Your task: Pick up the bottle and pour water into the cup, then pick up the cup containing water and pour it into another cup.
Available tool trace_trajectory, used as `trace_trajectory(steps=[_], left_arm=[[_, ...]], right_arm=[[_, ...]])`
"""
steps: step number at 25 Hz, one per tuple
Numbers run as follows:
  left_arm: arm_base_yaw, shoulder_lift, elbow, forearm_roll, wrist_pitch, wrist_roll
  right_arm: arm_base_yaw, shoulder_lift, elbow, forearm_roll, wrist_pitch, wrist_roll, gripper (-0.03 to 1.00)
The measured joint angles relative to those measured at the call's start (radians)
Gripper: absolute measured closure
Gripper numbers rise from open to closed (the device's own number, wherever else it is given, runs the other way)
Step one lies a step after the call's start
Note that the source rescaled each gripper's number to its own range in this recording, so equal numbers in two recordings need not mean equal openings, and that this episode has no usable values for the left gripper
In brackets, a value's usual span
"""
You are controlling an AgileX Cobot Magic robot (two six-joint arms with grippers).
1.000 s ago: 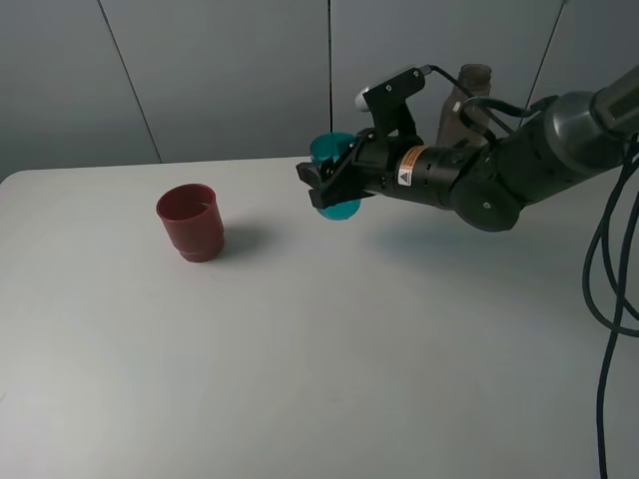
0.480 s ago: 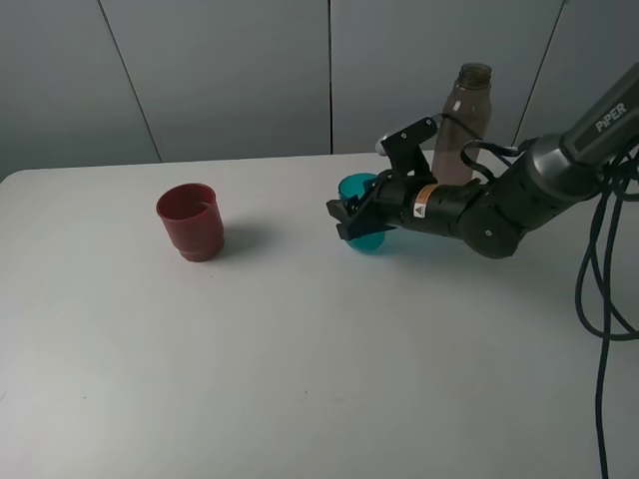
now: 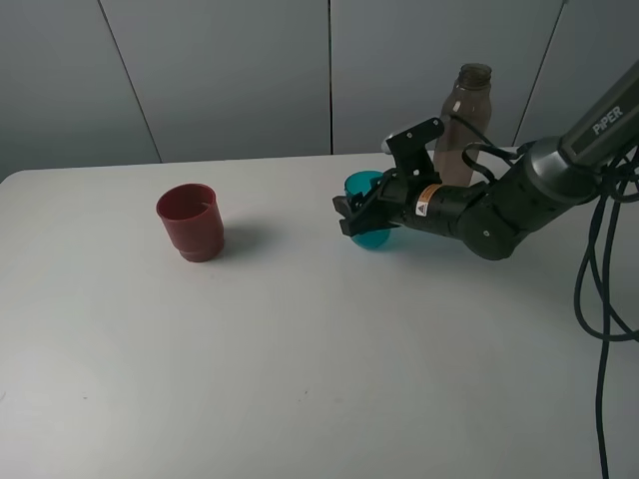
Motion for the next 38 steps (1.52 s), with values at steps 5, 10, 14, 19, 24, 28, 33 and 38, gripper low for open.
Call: trace_trajectory(steps=[5,10,14,19,24,28,33,38], left_arm=[[0.000,0.000,0.000,0.000,0.000,0.000],[0.000,0.000,0.000,0.000,0.000,0.000],[0.000,0.000,0.000,0.000,0.000,0.000],[0.000,0.000,0.000,0.000,0.000,0.000],[0.000,0.000,0.000,0.000,0.000,0.000],[0.000,0.000,0.000,0.000,0.000,-0.002],[0.000,0.000,0.000,0.000,0.000,-0.002],[0.000,0.000,0.000,0.000,0.000,0.000]], right_arm=[[0.000,0.000,0.000,0.000,0.000,0.002,0.13],[0.000,-0.024,0.004,0.000,0.013,0.012,-0.03],[0.000,-0.092,0.050,0.000,0.038,0.016,-0.03],[0.000,-0.227,0.191,0.006,0.052,0.003,-0.03],[0.000,-0.486,0.332,0.034,0.095,-0.031,-0.03],[0.000,-0.766,0.362,0.037,0.325,-0.036,-0.03],[0.000,-1.093,0.354,0.087,0.788,-0.038,-0.03],[0.000,-1.395,0.336,0.138,1.171,-0.038,-0.03]])
